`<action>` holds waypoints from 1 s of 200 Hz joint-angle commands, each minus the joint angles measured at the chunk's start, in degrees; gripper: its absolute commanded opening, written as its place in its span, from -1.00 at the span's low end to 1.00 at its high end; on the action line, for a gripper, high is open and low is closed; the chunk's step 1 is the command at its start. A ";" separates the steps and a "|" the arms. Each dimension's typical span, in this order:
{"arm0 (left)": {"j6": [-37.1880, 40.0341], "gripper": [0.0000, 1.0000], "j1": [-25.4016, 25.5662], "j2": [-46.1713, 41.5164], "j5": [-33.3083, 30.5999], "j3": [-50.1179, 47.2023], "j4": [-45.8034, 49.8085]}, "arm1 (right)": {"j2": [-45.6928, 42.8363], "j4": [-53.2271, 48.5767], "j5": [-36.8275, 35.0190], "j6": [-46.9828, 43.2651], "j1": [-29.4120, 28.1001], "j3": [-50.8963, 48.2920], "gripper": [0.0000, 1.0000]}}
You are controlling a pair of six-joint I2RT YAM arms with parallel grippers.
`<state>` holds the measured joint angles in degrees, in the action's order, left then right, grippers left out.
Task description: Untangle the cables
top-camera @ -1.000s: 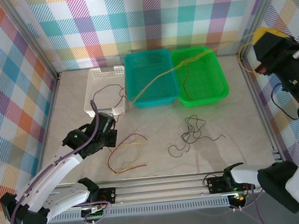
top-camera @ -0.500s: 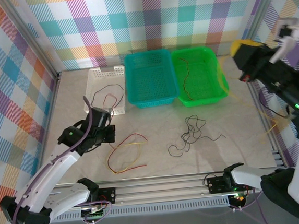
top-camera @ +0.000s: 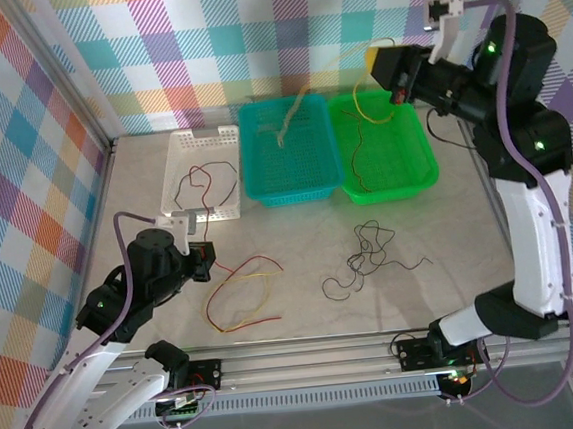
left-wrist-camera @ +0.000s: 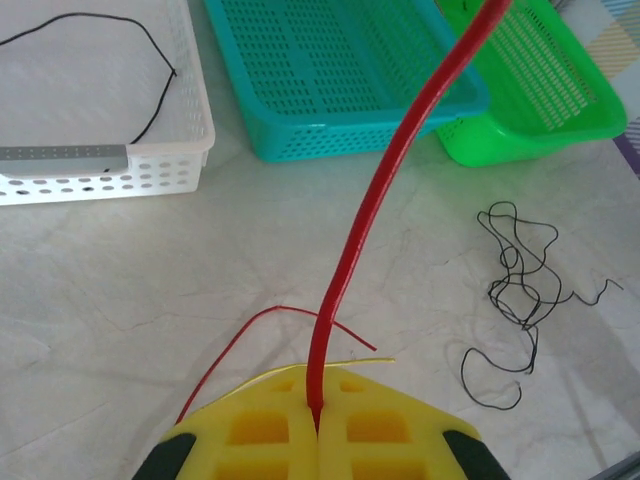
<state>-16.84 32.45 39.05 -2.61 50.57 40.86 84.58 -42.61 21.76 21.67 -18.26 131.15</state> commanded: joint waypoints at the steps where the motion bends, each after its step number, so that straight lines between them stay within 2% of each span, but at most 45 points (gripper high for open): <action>1: 1.15 -1.00 -0.37 0.41 -0.67 -0.51 -1.76 | 5.70 2.77 1.90 0.14 -1.21 3.80 -1.00; 54: 1.47 -1.00 -0.36 -0.99 -1.16 -1.33 -2.50 | 24.12 -3.25 1.19 -3.01 -4.20 18.06 -1.00; 108: 1.46 -1.00 -0.37 -1.07 -0.74 -1.61 -2.72 | 37.27 -6.07 -0.23 -6.64 -5.73 17.91 -1.00; 123: 1.50 -1.00 -0.29 -0.94 -0.64 -1.61 -2.64 | 38.65 -5.99 -0.29 -6.68 -5.74 16.30 -1.00; 156: 1.56 -1.00 -0.37 -0.99 -0.67 -1.61 -2.72 | 38.22 -1.03 -1.36 -5.34 -6.54 6.21 -1.00; 176: 1.64 -1.00 -0.37 -0.93 -0.55 -1.63 -2.71 | 41.24 -4.54 -2.10 -3.60 -6.49 7.89 -1.00; 192: 1.60 -1.00 -0.36 -0.86 -0.48 -1.55 -2.85 | 43.68 -8.25 -1.00 -3.27 -6.74 11.12 -0.64; 200: 1.65 -1.00 -0.37 -0.54 -0.22 -1.36 -2.89 | 44.30 -9.94 -1.50 -3.66 -6.94 12.46 -0.56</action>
<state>-16.40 32.45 38.61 -3.03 49.63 39.90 126.89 -48.34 20.18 17.85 -24.49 139.11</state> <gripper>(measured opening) 0.042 0.157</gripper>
